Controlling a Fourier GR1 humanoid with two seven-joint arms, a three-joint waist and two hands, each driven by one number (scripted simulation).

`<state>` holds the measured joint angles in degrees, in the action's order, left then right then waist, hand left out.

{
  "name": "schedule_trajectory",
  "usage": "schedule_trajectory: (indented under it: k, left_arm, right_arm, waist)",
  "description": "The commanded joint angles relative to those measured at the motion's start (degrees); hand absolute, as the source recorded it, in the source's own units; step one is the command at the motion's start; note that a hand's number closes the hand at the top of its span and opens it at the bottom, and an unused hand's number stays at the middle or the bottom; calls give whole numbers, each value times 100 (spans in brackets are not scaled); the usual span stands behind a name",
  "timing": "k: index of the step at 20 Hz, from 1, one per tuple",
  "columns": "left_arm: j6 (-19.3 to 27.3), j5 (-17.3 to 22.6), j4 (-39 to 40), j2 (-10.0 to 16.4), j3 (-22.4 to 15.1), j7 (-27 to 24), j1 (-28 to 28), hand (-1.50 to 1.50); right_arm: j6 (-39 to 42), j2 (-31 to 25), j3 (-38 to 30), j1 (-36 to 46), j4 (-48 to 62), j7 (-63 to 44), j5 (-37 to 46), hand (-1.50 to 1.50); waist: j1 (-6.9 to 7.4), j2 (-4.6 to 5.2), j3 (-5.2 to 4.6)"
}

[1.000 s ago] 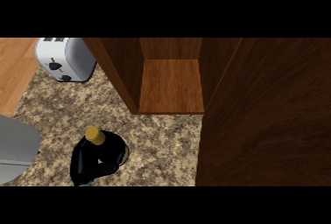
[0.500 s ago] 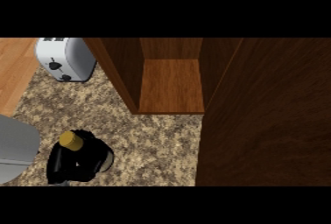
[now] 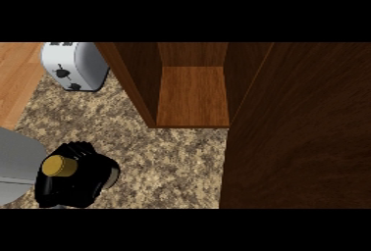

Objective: Pick up the wine, place it into the cabinet and close the cabinet

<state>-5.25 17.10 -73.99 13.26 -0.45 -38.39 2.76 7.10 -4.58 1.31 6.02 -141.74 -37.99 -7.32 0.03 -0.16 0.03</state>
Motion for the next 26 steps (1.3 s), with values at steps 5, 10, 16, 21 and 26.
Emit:
schedule_trajectory:
  k: [5, 10, 16, 21, 26]
  left_arm:
    - [180, 342, -2235, -75, -418, 1683, 382, 150]
    - [345, 217, -2769, -106, -532, 2166, 388, 150]
    - [1132, -471, -3231, -620, -1277, 3141, -198, 150]
    - [1383, -713, -3273, -953, -1579, 3598, -775, 150]
    - [2311, -992, -3405, -1311, -2091, 4547, -1602, 150]
  right_arm:
    - [0, -31, -301, -69, -386, -117, -595, -150]
    - [-251, 85, -10, 382, -252, -398, -408, -150]
    - [44, 159, 109, -260, -474, -41, -354, -150]
    - [14, 90, -48, -153, -603, -355, -637, -150]
    - [309, 247, -14, -624, -277, 455, -477, -150]
  waist:
    - [27, -9, 6]
    - [25, 5, -2]
    - [-27, 5, 1]
    - [-47, 6, -1]
    - [-78, 10, 6]
